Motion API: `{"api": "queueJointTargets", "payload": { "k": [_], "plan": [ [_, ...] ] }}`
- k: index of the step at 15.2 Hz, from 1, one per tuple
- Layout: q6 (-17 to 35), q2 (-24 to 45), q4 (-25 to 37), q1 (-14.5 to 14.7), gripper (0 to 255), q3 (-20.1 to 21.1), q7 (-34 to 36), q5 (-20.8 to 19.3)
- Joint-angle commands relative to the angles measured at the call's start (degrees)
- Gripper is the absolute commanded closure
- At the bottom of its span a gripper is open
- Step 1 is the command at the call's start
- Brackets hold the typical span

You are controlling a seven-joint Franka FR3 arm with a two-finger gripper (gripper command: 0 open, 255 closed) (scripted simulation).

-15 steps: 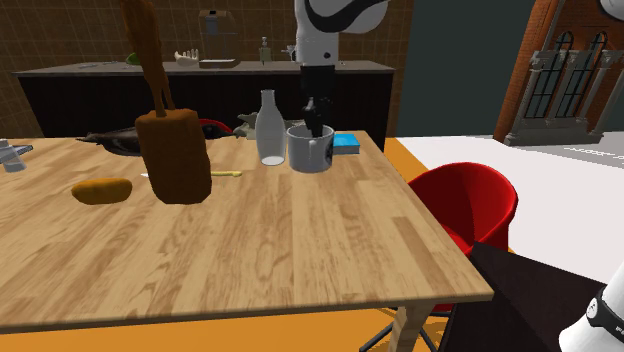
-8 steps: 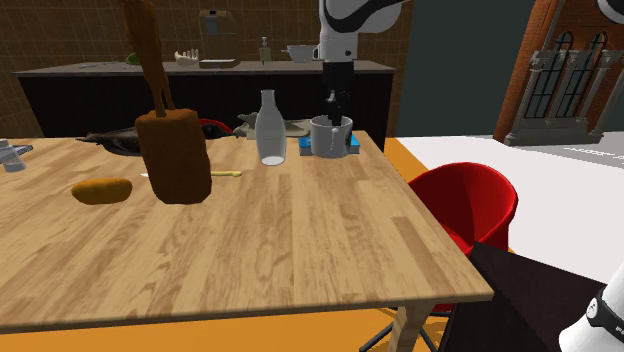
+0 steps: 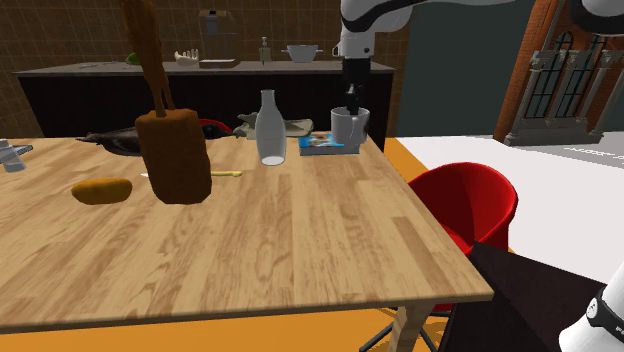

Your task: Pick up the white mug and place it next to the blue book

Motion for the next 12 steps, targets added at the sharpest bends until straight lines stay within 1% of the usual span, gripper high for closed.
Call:
{"api": "queueJointTargets", "payload": {
  "k": [1,5,9,12],
  "plan": [
    [-1.02,2.38,3.36,-1.69,255,-0.76,-2.45,0.20],
    [-3.63,7.07,10.56,-5.02,255,-1.99,-6.80,0.66],
    [-7.50,13.47,20.75,-8.58,255,-2.93,-10.83,1.25],
    [-4.86,12.96,17.61,-8.49,255,-2.90,-10.87,1.21]
  ]
}}
